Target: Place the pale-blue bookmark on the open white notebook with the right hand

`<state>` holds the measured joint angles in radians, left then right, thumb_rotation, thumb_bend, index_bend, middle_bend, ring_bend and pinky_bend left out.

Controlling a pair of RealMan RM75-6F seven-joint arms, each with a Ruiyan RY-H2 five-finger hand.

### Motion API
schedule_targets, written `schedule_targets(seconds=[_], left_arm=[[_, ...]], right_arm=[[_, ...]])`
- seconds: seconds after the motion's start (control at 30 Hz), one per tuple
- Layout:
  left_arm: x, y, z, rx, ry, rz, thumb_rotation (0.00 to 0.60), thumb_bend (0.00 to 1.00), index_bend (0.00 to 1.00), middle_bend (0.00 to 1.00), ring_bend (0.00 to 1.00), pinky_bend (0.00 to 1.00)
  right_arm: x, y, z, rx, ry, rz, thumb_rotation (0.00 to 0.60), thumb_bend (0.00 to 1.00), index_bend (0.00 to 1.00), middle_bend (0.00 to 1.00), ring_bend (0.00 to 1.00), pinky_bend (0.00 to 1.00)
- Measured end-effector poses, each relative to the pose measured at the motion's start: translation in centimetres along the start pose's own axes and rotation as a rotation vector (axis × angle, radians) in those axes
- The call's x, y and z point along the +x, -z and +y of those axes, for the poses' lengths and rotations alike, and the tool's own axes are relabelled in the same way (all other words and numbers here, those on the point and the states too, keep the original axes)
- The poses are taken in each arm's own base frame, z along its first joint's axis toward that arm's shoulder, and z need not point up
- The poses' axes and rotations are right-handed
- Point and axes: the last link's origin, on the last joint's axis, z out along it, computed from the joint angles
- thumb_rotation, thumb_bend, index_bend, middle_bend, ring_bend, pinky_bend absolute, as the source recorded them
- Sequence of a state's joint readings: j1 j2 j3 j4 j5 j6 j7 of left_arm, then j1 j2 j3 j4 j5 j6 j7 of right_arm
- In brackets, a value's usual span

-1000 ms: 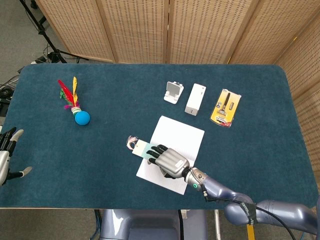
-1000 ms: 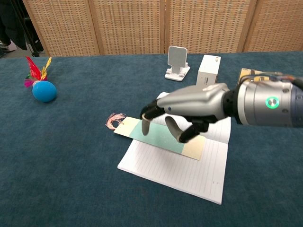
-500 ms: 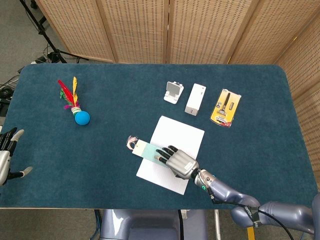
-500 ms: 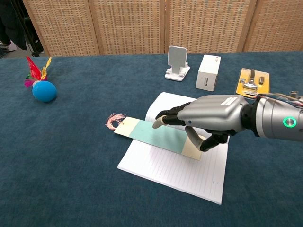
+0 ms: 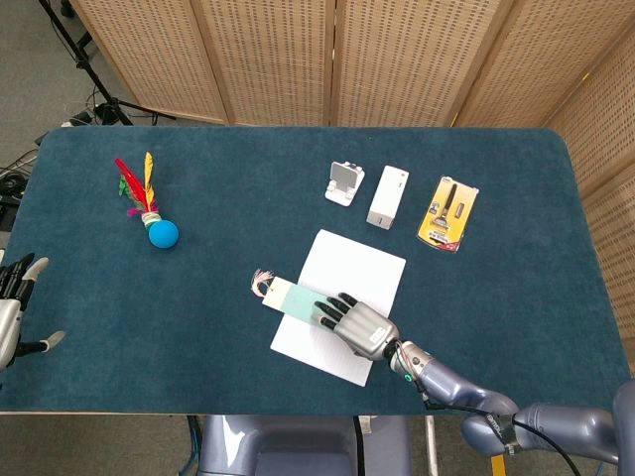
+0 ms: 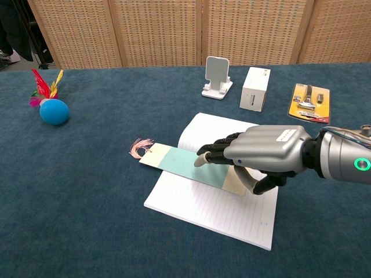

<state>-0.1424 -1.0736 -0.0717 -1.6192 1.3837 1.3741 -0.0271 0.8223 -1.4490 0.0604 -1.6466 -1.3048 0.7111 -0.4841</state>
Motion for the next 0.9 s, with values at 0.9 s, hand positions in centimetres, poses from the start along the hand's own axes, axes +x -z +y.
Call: schedule_targets(seconds=[0.9], left_arm=[[-0.1, -0.1, 0.2, -0.003, -0.001, -0.013, 0.600, 0.00, 0.00, 0.00, 0.00, 0.00]], right_arm=[[-3.6, 1.3, 0.4, -0.022, 0.130, -0.034, 0.600, 1.00, 0.00, 0.00, 0.00, 0.04]])
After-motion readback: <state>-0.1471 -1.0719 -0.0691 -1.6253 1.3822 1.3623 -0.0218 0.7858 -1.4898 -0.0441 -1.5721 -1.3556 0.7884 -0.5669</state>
